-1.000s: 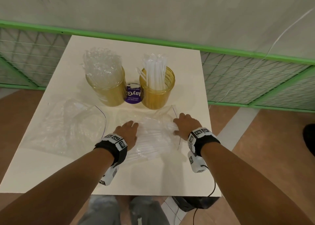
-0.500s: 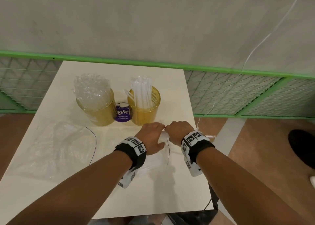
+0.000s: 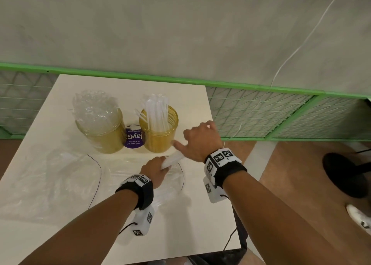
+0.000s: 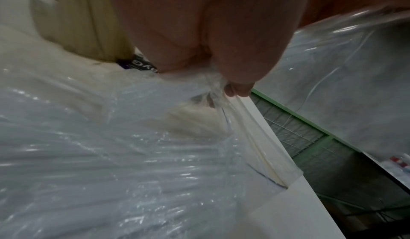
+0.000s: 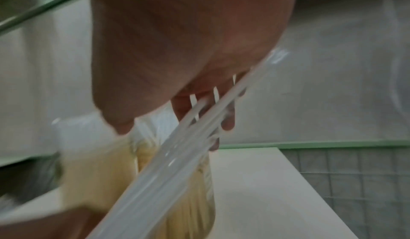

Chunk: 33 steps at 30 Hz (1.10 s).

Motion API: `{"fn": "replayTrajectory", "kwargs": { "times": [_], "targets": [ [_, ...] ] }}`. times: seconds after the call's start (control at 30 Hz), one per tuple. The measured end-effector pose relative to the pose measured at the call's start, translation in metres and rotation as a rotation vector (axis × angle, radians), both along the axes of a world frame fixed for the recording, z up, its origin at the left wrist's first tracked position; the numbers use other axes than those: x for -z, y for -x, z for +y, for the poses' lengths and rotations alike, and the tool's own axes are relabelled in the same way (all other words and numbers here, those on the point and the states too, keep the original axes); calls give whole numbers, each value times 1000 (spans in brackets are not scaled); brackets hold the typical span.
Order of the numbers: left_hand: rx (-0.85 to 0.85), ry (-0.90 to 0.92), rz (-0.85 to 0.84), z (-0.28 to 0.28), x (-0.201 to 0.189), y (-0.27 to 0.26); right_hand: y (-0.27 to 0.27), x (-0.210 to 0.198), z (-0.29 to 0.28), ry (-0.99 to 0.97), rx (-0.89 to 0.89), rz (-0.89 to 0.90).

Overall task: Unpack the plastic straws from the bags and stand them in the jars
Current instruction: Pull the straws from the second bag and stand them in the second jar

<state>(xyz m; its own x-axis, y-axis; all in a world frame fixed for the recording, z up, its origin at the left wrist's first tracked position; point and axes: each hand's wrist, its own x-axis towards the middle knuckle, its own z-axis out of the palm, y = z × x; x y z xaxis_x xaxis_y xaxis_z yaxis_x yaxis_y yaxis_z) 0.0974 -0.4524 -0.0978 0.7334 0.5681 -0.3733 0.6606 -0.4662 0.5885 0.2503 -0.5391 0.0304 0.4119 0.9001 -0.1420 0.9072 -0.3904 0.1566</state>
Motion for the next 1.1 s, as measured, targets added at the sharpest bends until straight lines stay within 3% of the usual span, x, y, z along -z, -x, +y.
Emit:
{"fn": "replayTrajectory", "kwargs": {
  "times": [0.1,0.23,0.3,0.5,0.67,0.73,0.83,0.97,1.1],
  "targets": [
    [-38,67,-58,5,-1,6,-5,-3,3,-215,174,91],
    [-37,45,-64,6,-1,11,-1,1,6,-487,362,521],
    [11,-30,-31,4,-3,11,7,2,11,-521,331,664],
    [43,-132,-15,0,-17,6,26,15,25,-424,176,719],
    [-123,46,-78,9,-8,15,25,5,21,-730,390,1016],
    [-162,131,-134,16,-6,16,23,6,19,-715,415,1030],
    [-190,214,-196,24,-7,19,23,16,13,-544,389,1016],
    [-75,262,-214,20,-20,18,35,35,12,-298,390,985],
    [-57,286,-252,15,-18,19,47,47,21,-396,401,1125]
  ]
}}
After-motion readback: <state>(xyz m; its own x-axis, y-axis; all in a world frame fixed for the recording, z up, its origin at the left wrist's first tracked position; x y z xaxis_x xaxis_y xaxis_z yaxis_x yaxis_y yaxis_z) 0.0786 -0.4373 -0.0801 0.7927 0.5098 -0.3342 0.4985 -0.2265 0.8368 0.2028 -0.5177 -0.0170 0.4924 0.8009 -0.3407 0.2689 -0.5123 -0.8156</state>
